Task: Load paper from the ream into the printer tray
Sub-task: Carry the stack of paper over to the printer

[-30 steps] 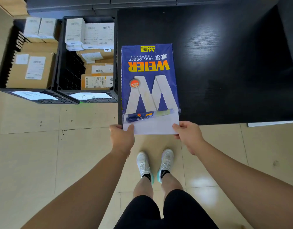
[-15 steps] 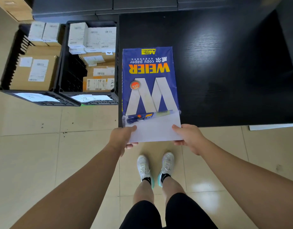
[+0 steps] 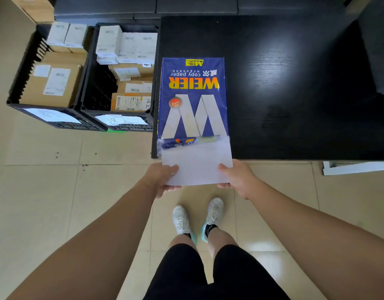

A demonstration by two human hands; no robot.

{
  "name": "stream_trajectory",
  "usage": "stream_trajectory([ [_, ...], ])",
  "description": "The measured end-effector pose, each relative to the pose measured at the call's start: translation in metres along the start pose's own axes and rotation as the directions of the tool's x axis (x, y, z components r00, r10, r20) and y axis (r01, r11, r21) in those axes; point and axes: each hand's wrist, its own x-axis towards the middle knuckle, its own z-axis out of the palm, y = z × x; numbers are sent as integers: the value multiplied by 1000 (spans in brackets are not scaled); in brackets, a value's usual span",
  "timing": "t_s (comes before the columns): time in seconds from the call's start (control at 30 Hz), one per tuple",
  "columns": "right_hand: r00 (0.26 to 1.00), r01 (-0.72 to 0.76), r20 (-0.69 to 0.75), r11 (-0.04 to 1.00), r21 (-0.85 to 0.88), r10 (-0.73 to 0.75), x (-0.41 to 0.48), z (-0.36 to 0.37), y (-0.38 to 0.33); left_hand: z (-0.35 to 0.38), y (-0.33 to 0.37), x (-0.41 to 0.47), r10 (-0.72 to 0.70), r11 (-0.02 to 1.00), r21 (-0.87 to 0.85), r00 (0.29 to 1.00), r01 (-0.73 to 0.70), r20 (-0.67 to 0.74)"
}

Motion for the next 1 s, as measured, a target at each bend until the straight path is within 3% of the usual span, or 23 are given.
stream_trajectory([
  [0.3, 991, 21, -129, 995, -99, -34, -39, 11, 32, -8, -31, -42, 53, 999, -8, 997, -53, 57],
  [1.0, 937, 142, -326, 989, 26, -126, -203, 41, 118, -64, -102, -163, 155, 974, 117, 949, -193, 275],
])
